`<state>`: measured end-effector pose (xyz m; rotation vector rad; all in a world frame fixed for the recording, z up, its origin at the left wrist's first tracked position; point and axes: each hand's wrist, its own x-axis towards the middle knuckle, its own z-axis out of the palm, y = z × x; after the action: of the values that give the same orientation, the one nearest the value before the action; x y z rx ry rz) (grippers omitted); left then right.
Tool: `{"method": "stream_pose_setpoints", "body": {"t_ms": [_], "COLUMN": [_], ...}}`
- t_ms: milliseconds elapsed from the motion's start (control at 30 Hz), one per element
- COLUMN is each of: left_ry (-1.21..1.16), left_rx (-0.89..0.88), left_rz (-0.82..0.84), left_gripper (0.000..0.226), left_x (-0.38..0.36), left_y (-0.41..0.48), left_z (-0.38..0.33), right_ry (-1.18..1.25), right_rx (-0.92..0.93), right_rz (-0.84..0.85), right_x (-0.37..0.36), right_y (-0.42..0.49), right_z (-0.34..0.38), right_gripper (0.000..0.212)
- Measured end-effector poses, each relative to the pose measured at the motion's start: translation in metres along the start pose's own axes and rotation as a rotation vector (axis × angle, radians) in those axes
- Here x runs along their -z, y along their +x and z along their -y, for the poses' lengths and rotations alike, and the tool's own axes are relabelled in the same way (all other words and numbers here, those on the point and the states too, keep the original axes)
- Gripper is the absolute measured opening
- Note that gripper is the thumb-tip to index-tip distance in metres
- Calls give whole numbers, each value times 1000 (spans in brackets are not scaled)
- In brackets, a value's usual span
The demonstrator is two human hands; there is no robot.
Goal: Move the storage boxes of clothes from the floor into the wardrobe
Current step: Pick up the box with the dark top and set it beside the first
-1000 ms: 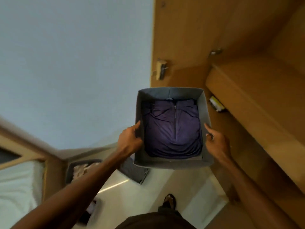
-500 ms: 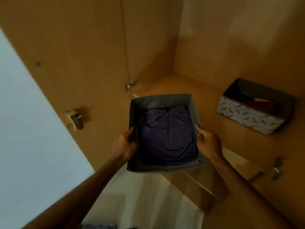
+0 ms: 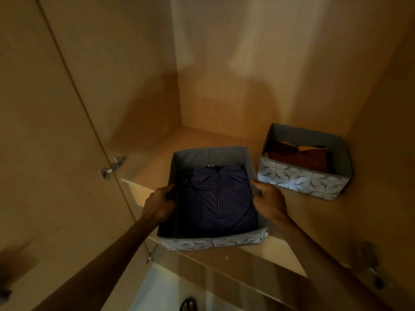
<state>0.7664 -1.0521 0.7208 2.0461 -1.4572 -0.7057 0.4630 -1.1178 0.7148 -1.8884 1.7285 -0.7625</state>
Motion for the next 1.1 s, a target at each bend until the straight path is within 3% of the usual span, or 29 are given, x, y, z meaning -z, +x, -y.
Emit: {"method": "stream_pose_setpoints", "body": {"t_ms": [167,267,367,433,567,700,900,1033,1100], "left_ry": [91,54,-40,101,404,547,641,659,662], "left_rx": [-198,-293,-455,-608,-788,-791,-629,-755,-793], "left_rz": [54,135,266,280,284,339,47,-199,-267], "left_gripper": [51,48,67,79,105,119,115,72,62], "left_x": [5,-2,-14,-23,-27,-23,-33,-65,-78], "left_y": [111,167,191,201,222,243,258,241,237], "left_z": [-28,-40,-39,-30,-30,-37,-46,-34,-28], "right_ry": [57,125,-38,-218,-418,-574,-712,-742,-769], "right_rx": [-138,-88,58,137,378,434,285,219,222], "right_rz": [-10,-59,-44,-71,-143,-51,-84,-189,-239], "right_x": [-17,-30,-47,-55,-60,-57,-62,-64,-74], "right_y": [73,105,115,111,117,129,148,150,145], "right_z": [10,18,14,7,-3,-5,-4,-1,-1], "right_gripper": [56,58,74,86,90,94,80,80,76]}}
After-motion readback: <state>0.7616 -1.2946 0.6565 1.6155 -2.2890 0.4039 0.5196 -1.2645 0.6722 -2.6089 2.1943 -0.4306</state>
